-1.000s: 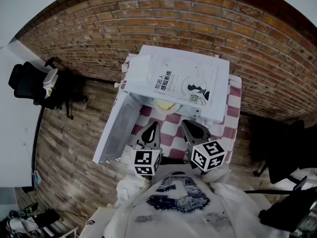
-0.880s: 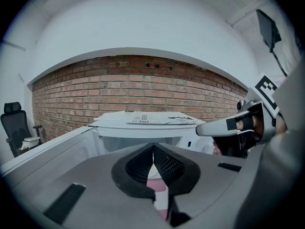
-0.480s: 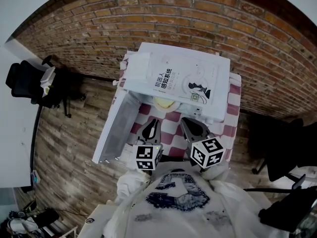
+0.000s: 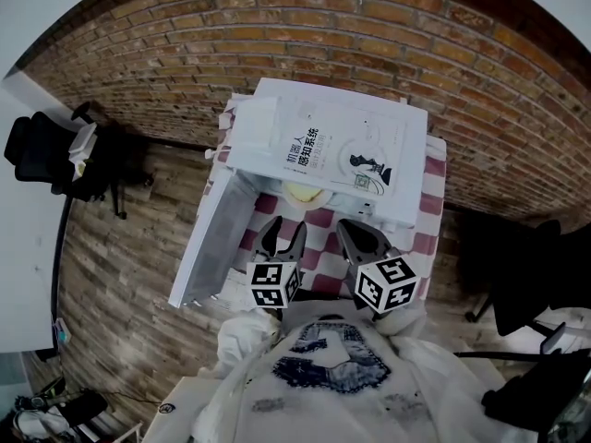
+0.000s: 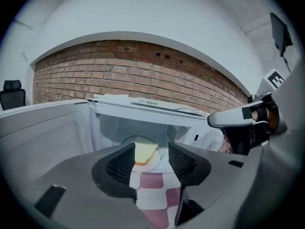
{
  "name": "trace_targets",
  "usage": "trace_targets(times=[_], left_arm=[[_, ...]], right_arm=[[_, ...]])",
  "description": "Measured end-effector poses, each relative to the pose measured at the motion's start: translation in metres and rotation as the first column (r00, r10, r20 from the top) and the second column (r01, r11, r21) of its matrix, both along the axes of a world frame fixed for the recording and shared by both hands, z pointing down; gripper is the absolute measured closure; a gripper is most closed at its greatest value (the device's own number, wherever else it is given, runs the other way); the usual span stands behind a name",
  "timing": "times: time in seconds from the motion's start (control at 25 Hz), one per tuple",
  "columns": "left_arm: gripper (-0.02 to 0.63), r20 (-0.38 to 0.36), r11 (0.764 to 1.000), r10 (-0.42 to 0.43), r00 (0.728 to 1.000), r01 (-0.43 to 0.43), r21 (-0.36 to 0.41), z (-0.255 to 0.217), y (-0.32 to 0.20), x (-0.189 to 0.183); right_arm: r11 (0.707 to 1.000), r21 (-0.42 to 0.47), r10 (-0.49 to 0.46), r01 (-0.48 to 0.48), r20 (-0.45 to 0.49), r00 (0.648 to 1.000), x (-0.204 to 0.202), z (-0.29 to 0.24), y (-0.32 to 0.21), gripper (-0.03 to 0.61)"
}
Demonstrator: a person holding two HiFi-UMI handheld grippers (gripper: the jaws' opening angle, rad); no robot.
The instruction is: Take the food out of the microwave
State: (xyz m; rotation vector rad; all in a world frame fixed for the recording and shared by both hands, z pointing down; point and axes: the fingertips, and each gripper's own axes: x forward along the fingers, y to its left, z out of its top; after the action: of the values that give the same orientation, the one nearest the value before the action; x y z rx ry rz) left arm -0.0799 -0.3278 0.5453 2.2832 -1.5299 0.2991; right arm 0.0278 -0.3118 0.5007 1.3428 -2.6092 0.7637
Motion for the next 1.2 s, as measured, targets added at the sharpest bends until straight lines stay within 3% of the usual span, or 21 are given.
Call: trace_targets(times=[0.12, 0.28, 0.68, 1.08, 1.2], left_arm=[[0.351, -0.049, 1.0, -0.015, 0.999, 0.014, -0.026, 0.007, -0.004, -0.001], [0.314, -0.111, 0.998, -0.013, 0.994, 0.005, -0.067, 0.022, -0.01, 0.001], [0.316, -0.172, 0.985, -0.04, 0.984, 0.01, -0.174, 0.062, -0.023, 0.003], [0.318, -0.288, 0.955, -0.129, 0.949, 0.041, -0.294, 0.101, -0.038, 0.004], [0.318, -0.367, 0.936, -0.148, 0.918, 0.011, -0.351, 0.115, -0.042, 0.012]], right_arm=[[1.0, -0.004, 0.002, -0.002, -0.005, 1.0, 0.0, 0.0, 0.0, 0.565], [1.0, -0.006, -0.004, 0.004, -0.013, 1.0, -0.002, 0.001, 0.002, 0.565], [0.999, -0.016, 0.034, -0.035, -0.029, 0.999, 0.017, 0.003, 0.006, 0.565], [0.998, -0.028, 0.059, -0.06, -0.049, 0.997, 0.034, 0.007, 0.008, 0.565], [0.997, -0.033, 0.064, -0.066, -0.055, 0.996, 0.039, 0.008, 0.009, 0.565]])
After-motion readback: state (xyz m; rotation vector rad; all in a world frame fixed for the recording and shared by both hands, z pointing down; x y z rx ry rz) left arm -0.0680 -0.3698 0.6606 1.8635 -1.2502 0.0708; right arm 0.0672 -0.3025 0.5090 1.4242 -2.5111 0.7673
